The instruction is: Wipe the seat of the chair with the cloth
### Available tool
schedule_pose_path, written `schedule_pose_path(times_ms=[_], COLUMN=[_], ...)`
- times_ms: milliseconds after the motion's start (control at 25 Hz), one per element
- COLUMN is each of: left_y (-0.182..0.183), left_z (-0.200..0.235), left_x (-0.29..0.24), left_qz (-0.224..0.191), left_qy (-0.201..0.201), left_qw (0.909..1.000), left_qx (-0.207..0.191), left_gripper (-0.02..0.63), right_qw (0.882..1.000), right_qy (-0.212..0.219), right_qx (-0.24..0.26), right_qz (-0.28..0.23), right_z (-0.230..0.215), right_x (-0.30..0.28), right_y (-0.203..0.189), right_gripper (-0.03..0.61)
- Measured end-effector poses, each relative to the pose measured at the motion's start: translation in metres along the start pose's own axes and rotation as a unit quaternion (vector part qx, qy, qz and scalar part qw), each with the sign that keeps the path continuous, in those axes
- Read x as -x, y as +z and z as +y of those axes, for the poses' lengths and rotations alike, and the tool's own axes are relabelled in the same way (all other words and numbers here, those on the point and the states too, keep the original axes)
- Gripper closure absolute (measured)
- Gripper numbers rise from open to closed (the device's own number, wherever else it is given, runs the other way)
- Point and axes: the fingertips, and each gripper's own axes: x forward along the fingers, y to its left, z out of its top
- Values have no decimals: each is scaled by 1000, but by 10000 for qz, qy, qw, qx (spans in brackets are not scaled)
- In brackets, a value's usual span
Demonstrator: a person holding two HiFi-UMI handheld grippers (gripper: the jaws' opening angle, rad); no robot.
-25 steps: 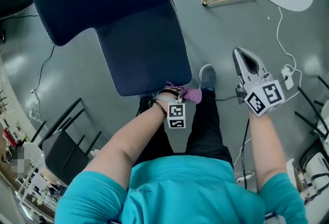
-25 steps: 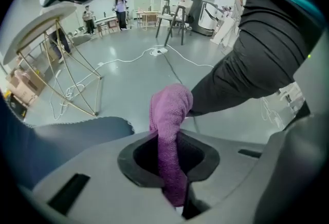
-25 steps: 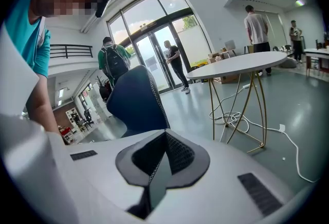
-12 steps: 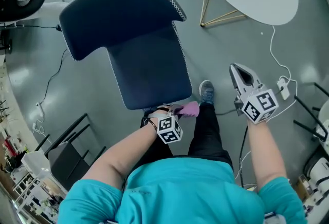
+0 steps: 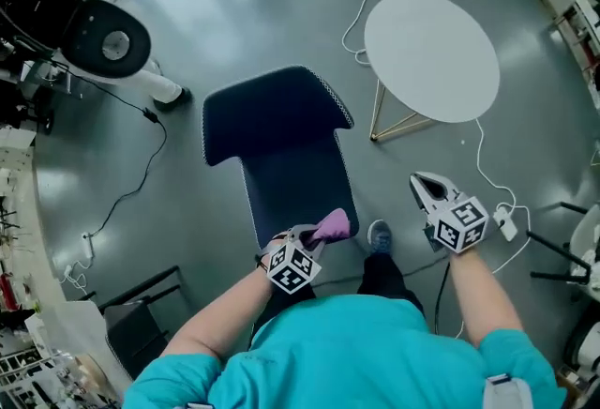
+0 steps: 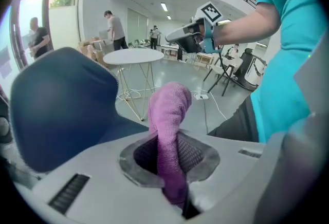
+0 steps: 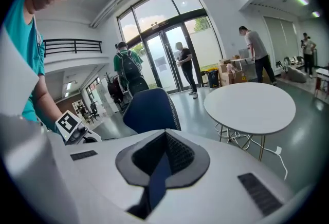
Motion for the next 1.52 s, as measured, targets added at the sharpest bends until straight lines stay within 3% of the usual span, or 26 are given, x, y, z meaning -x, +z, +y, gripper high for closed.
schedule_pose_path(times_ms=[120,360,600,680,800,960,1160,1240,1520], left_y=[24,64,82,81,73,57,42,33,45], left_z=[12,46,82,97,119,140,172,181,190], left_x=[63,180,290,325,374,420,445,448,454], left_qz=[-227,-906,-1555,-1996,-2695,-3232,-3764,-3790,-3922], left_qy=[352,789,1414,1592,1765,2048,2447,2555,2481], left_qw=[9991,9927,9768,9633,9306,8915,8298,8208,8152], left_qx=[-100,136,409,831,1739,2426,3316,3427,3465], left_gripper=[561,561,561,561,561,561,561,561,561], right_qw=[9999,9988,9960,9949,9931,9905,9884,9876,9881], right_qy=[127,352,509,555,598,606,680,720,690], right_qx=[-40,288,671,766,900,1066,1188,1224,1133], right_qz=[-55,-193,-294,-360,-457,-618,-660,-670,-783], right_z=[28,79,134,151,172,191,200,205,193], right_x=[16,27,37,40,42,38,29,24,16], right_y=[40,130,199,212,233,259,271,272,301], right_gripper=[583,581,582,583,581,582,583,581,583])
